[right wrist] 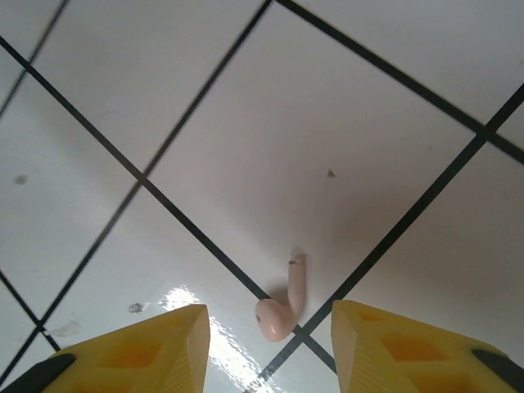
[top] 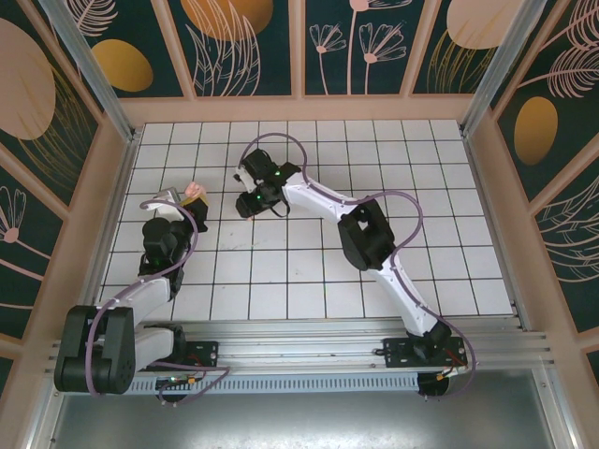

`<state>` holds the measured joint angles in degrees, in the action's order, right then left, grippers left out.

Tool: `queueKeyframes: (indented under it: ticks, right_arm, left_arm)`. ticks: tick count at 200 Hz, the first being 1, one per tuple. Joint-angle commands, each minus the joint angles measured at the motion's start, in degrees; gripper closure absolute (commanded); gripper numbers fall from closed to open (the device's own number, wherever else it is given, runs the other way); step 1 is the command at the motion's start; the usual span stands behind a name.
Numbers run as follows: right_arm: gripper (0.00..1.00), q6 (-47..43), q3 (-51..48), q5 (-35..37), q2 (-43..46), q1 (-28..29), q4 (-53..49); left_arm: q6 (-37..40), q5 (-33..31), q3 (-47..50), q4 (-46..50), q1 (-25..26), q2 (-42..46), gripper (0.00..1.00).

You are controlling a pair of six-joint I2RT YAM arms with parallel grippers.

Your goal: Insert wireless bluetooth earbuds into charging case

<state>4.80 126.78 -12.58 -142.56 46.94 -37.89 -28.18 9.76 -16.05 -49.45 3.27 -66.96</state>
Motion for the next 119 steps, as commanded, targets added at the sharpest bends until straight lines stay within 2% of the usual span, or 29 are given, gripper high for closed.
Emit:
queueKeyframes:
  ticks: [1,119]
  right_arm:
    - [0.57,-0.5,2.4,1.9,-1.7,0.3,-2.2]
    - [0.62,-0.6,1.8,0.5,-4.7,1.2,0.4]
  left_arm:
    - [-0.6,-0.8,0.1,-1.3,-0.5,0.9,0.88]
    - [-0.6,-0.3,0.2,-1.8,-0.5,1.5,0.87]
